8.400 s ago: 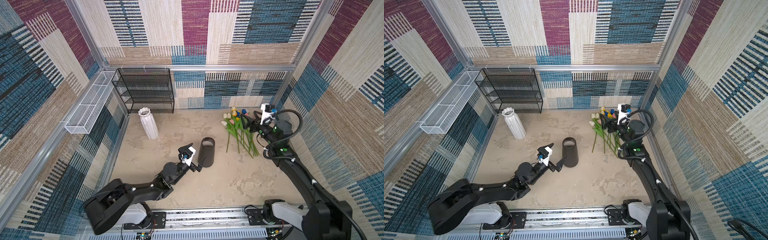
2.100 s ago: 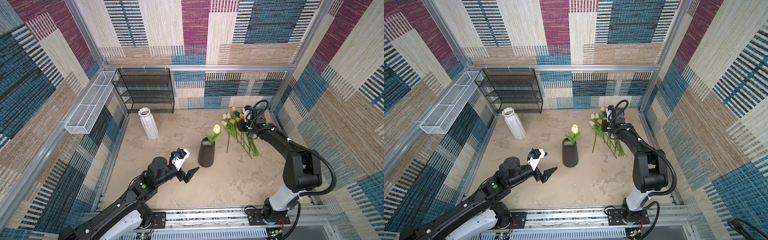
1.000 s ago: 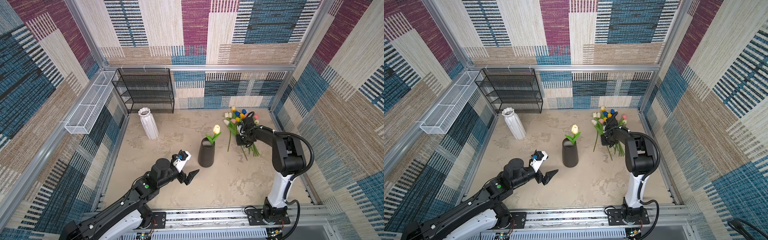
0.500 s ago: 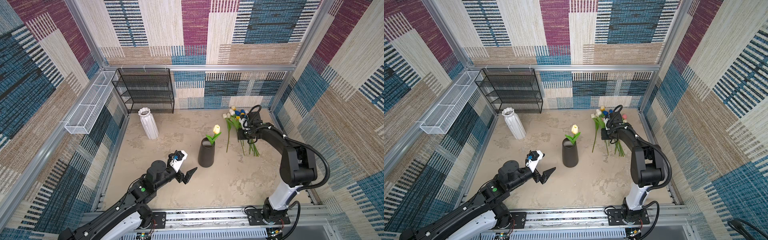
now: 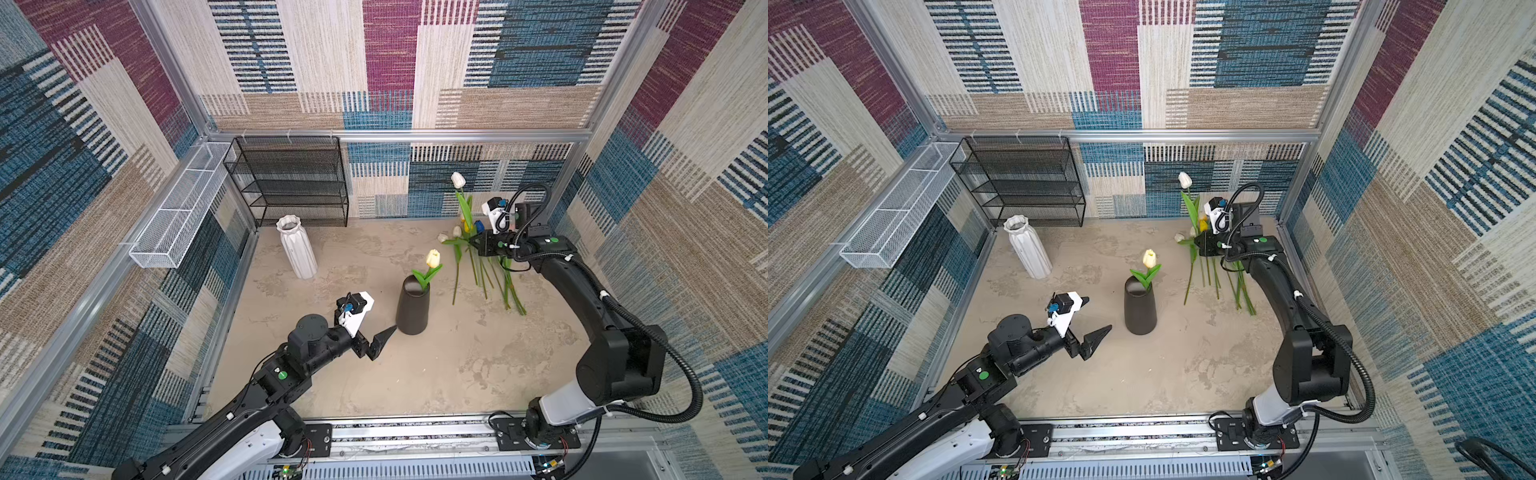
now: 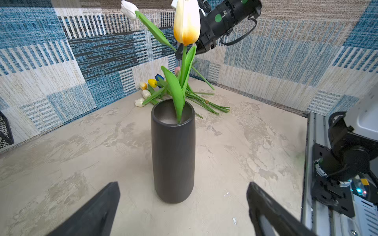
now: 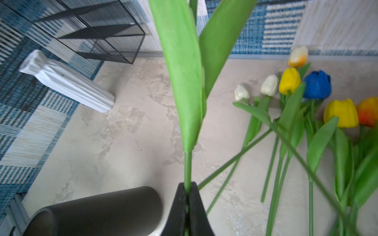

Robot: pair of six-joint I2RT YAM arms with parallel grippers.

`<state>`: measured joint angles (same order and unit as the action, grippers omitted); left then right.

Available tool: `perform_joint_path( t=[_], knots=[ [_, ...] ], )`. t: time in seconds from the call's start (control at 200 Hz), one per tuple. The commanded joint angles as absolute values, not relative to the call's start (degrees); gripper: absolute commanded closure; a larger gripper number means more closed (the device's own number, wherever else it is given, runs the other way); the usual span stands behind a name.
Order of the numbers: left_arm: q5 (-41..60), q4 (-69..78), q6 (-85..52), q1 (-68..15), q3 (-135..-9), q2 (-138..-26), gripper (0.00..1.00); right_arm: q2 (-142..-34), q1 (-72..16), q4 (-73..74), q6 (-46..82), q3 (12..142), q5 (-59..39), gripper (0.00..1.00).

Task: Arrange the flowers into the vase
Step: 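Lift the white tulip with the right gripper toward the dark vase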

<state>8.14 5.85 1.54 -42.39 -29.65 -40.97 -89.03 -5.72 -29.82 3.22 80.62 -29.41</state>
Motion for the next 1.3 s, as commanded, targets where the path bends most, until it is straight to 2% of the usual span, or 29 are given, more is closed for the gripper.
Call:
perform_joint_path(
  t=[0.0, 0.215, 0.341, 0.436, 0.501, 0.636, 0.811, 0.967, 1.297],
  knots=[
    [9.36, 8.18, 2.64, -42.36, -29.71, -41.45, 0.00, -88.20, -5.67, -26.94, 5.04, 80.98, -35.35, 0.98],
    [9.32, 7.99, 2.72, -42.34, -29.88, -41.42, 0.00, -85.26, -5.71, -24.89, 5.36, 80.31, -37.17, 0.98],
    [9.82, 8.82, 2.86, -42.36, -30.32, -41.40, 0.00, -81.77, -5.71, -18.27, 7.80, 78.37, -39.96, 0.98],
    [10.28, 10.00, 2.81, -42.36, -30.79, -41.73, 0.00, -78.02, -6.03, -6.36, 14.21, 75.52, -47.97, 0.99],
    [10.50, 10.65, 2.79, -42.36, -31.02, -42.07, 0.00, -72.84, -7.94, 9.47, 18.47, 68.94, -51.37, 1.00],
    [10.45, 11.60, 2.73, -42.36, -31.11, -42.80, 0.00, -63.16, -13.80, 31.29, 19.05, 59.32, -48.45, 1.00],
    [10.63, 12.39, 2.77, -42.33, -30.72, -43.06, 0.00, -59.85, -20.48, 46.78, 18.36, 51.98, -47.62, 1.00],
    [9.98, 12.26, 3.16, -42.36, -30.85, -42.98, 0.00, -63.12, -29.00, 45.98, 11.33, 50.02, -38.88, 1.00],
    [7.60, 12.74, 2.59, -42.36, -29.40, -42.99, 0.00, -71.81, -37.41, 45.20, -2.25, 47.41, -21.96, 1.00]
  ],
)
